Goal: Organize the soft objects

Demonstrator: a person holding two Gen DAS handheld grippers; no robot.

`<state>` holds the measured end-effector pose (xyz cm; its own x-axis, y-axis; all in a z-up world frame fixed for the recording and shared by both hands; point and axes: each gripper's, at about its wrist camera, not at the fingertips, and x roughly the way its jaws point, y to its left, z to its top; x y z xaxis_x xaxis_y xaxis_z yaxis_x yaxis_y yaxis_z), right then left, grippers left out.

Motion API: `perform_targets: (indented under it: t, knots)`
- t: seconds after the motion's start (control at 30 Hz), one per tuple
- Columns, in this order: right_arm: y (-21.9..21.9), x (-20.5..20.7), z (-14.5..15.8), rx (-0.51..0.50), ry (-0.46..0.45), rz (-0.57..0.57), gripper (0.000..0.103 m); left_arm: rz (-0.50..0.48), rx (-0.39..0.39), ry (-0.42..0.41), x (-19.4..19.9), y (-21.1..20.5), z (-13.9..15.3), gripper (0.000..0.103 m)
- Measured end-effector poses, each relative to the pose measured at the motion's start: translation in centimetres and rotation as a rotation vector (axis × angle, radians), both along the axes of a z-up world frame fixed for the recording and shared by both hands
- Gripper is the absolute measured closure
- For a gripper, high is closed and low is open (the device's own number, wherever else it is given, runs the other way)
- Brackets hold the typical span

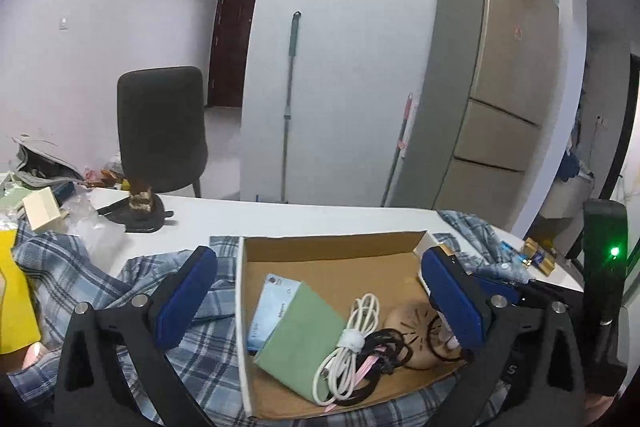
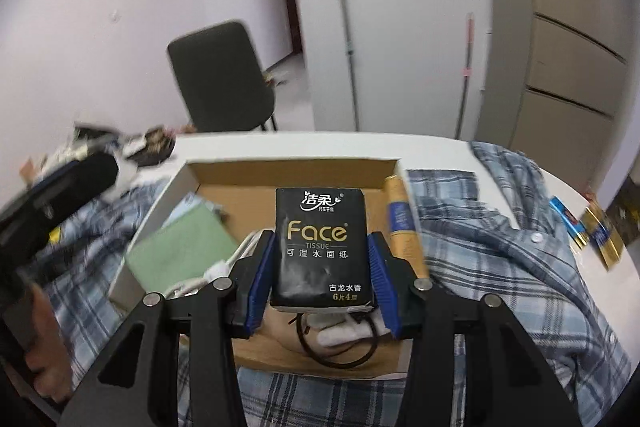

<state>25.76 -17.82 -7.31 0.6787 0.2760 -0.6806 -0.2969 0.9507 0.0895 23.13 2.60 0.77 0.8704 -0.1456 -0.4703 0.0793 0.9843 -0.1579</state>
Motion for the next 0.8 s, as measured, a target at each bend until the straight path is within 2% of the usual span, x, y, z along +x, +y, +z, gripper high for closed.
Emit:
perform_targets:
  t: [0.2, 0.23, 0.3, 0.33, 0.47, 0.63, 0.7, 0.8]
  knots:
    - [0.9, 0.2, -1.1, -0.018, 0.035, 0.029, 0.057, 0.005, 0.005, -0.009, -0.2, 0.1, -0.2, 0.000]
    - [0.9, 0.2, -1.2, -0.018, 0.033, 0.030, 0.055, 0.001, 0.001, -0.016, -0.3, 0.1, -0.1, 0.000]
    - [0.8, 0.1, -1.2, -0.014, 0.026, 0.024, 0.044, -0.008, -0.011, -0.028, -0.5, 0.1, 0.0, 0.000]
    - [0.7, 0.1, -1.1, -0.011, 0.017, 0.015, 0.043, -0.008, -0.013, -0.031, -0.6, 0.1, 0.1, 0.000]
    - [-0.4, -0.2, -0.1, 0.030, -0.009, -0.012, 0.040, 0.005, 0.004, -0.061, -1.5, 0.2, 0.8, 0.000]
    - [-1.2, -0.8, 2.3, 0.017, -0.083, -0.059, 0.039, 0.029, -0.006, -0.131, -3.3, 0.3, 3.0, 0.000]
    - [-1.5, -1.4, 3.5, 0.013, -0.113, -0.077, 0.029, 0.039, 0.008, -0.178, -4.7, 0.2, 4.1, 0.000]
    - [-2.1, -3.4, 5.8, -0.019, -0.209, -0.118, 0.013, 0.042, 0.019, -0.230, -6.8, 0.4, 5.8, 0.000]
